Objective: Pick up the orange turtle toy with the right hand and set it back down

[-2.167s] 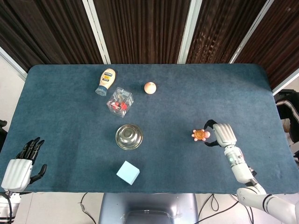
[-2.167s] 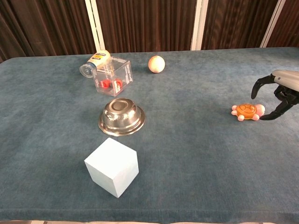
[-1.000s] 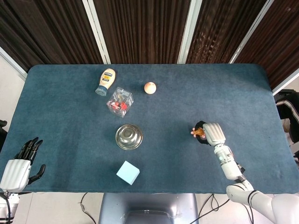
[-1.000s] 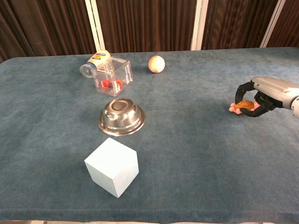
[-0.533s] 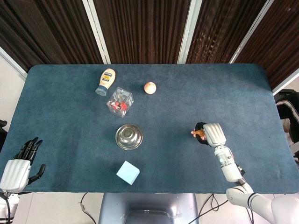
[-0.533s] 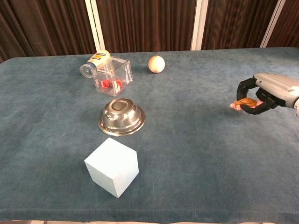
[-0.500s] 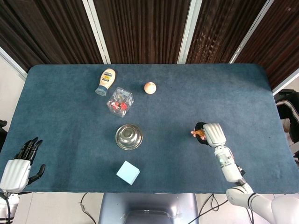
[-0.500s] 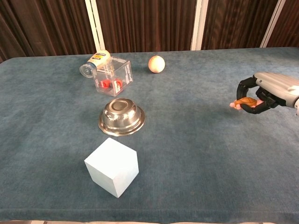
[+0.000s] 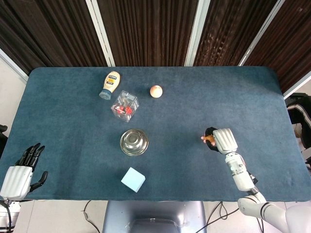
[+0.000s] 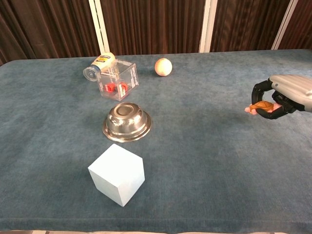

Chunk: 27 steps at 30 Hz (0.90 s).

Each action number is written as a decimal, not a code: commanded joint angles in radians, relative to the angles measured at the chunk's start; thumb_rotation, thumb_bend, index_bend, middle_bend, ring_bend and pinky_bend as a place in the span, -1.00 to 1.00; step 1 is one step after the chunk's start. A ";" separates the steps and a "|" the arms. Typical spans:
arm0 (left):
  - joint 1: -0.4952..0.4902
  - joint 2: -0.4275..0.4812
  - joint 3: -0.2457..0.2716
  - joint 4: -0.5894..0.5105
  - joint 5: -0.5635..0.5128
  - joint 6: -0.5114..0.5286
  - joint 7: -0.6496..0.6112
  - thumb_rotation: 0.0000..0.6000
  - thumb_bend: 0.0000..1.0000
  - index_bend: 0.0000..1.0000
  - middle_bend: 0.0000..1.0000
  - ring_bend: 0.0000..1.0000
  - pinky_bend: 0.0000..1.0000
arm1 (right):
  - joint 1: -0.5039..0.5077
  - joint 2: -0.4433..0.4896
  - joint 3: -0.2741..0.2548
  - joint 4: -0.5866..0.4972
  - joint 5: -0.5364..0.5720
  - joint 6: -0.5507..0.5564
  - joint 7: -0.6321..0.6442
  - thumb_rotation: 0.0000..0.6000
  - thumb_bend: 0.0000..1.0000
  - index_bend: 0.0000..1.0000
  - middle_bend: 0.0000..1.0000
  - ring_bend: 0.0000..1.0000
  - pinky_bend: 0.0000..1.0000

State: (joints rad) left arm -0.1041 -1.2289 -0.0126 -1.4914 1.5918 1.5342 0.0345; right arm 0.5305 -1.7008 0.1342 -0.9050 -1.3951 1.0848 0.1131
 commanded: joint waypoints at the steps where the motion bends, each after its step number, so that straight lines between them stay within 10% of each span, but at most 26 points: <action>1: 0.000 0.001 0.001 0.000 0.000 0.000 0.000 1.00 -0.24 -0.89 -0.92 -0.84 -0.25 | -0.002 0.030 -0.003 -0.040 0.018 -0.038 0.005 1.00 0.23 -0.04 -0.13 0.85 0.90; 8: 0.000 0.001 0.001 -0.002 0.002 0.000 0.001 1.00 -0.24 -0.89 -0.92 -0.84 -0.25 | -0.014 0.076 -0.006 -0.107 0.036 -0.057 -0.010 1.00 -0.56 -0.44 -0.39 0.80 0.85; 27: -0.002 0.003 0.003 -0.006 -0.001 -0.009 0.004 1.00 -0.23 -0.87 -0.92 -0.84 -0.25 | 0.000 0.098 0.028 -0.159 0.154 -0.171 -0.062 1.00 -0.63 -0.13 -0.39 0.80 0.85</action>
State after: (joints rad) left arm -0.1063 -1.2259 -0.0095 -1.4977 1.5913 1.5249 0.0385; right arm 0.5222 -1.5923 0.1555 -1.0784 -1.2514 0.9289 0.0406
